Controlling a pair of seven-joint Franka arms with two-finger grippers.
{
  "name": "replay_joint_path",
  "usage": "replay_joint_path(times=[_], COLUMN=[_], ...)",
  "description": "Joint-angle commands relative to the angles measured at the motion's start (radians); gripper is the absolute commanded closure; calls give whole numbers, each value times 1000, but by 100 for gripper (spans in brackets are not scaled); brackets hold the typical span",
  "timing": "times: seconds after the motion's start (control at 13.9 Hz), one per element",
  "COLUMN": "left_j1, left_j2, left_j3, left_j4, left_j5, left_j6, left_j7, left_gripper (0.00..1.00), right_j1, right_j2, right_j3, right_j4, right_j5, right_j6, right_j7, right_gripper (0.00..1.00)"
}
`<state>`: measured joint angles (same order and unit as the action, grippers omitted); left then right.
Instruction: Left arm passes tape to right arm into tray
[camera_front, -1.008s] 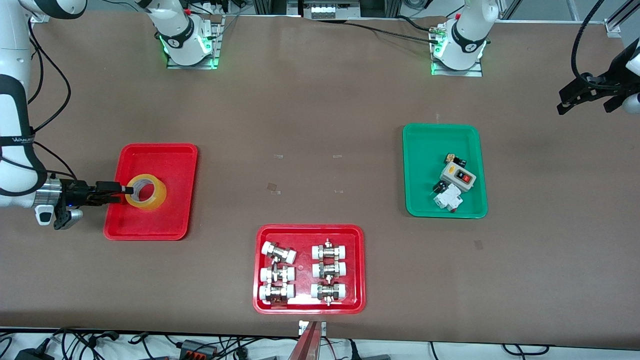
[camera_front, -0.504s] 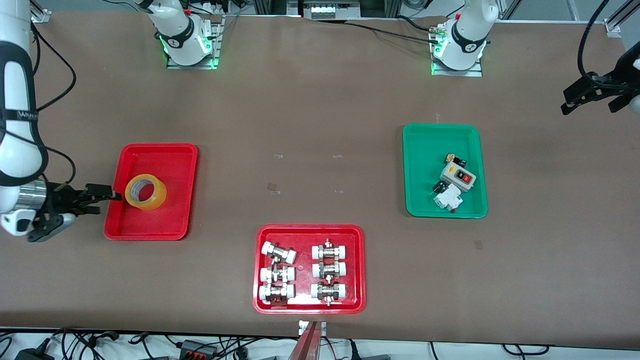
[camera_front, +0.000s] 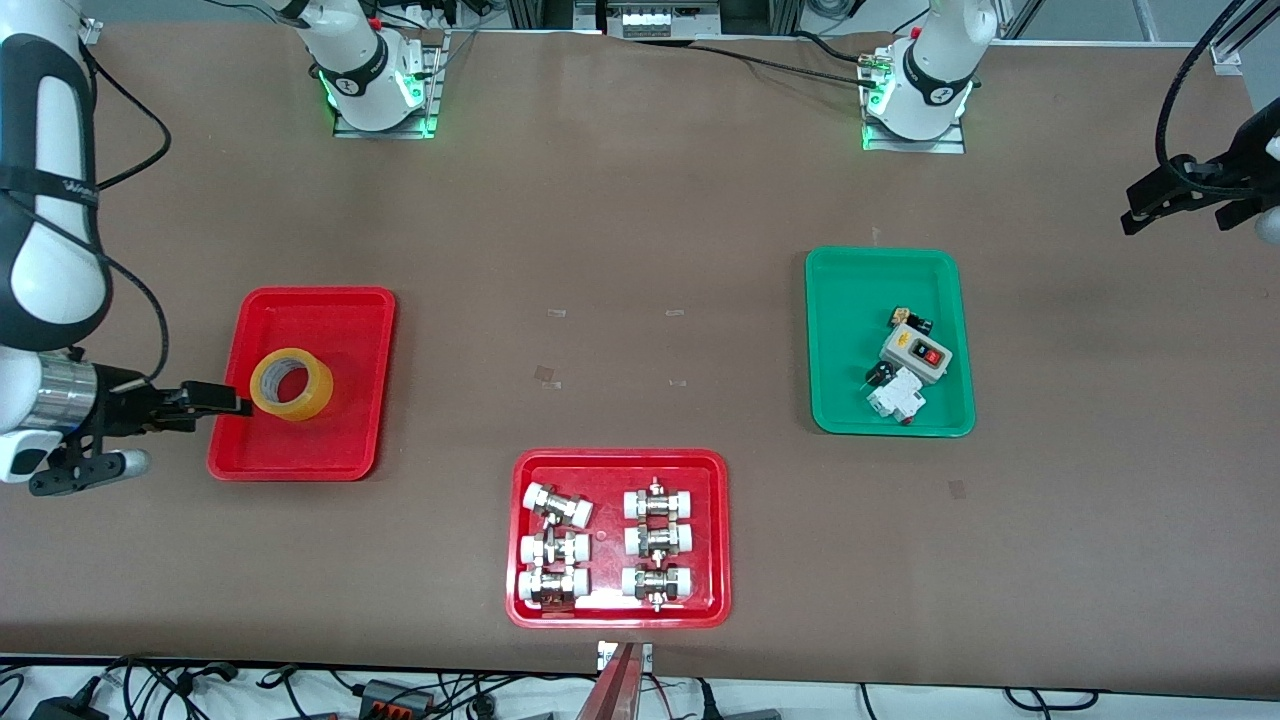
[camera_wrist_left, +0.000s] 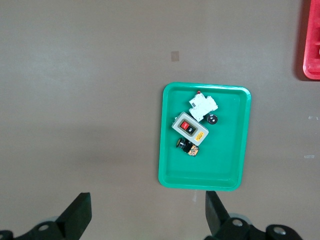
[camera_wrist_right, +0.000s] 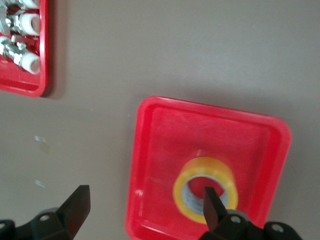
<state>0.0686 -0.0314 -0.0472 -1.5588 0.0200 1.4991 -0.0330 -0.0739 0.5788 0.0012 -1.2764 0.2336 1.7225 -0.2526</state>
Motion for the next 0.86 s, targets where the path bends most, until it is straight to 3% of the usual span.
replay_joint_path(times=[0.0,0.43,0.65,0.79], left_j1=[5,8,5,5], left_j2=[-19,-15,-10,-9], left_j3=[-5,1,-2,-3], left_j4=[-29,-17,-3,-1], left_j5=[5,1,3,3], left_j6=[22,26,24,26], left_j7=[15,33,36,36], left_gripper=[0,0,0,0], right_j1=[60,59,33,5], right_j2=[-25,-89,-146,-206], right_j3=[-7,-21,-9,5], right_j4=[48,187,177,103], right_j5=[-103,-224,-234,-240], right_j6=[-72,-221,-218,-193], right_j7=[152,177,240,256], right_gripper=[0,0,0,0])
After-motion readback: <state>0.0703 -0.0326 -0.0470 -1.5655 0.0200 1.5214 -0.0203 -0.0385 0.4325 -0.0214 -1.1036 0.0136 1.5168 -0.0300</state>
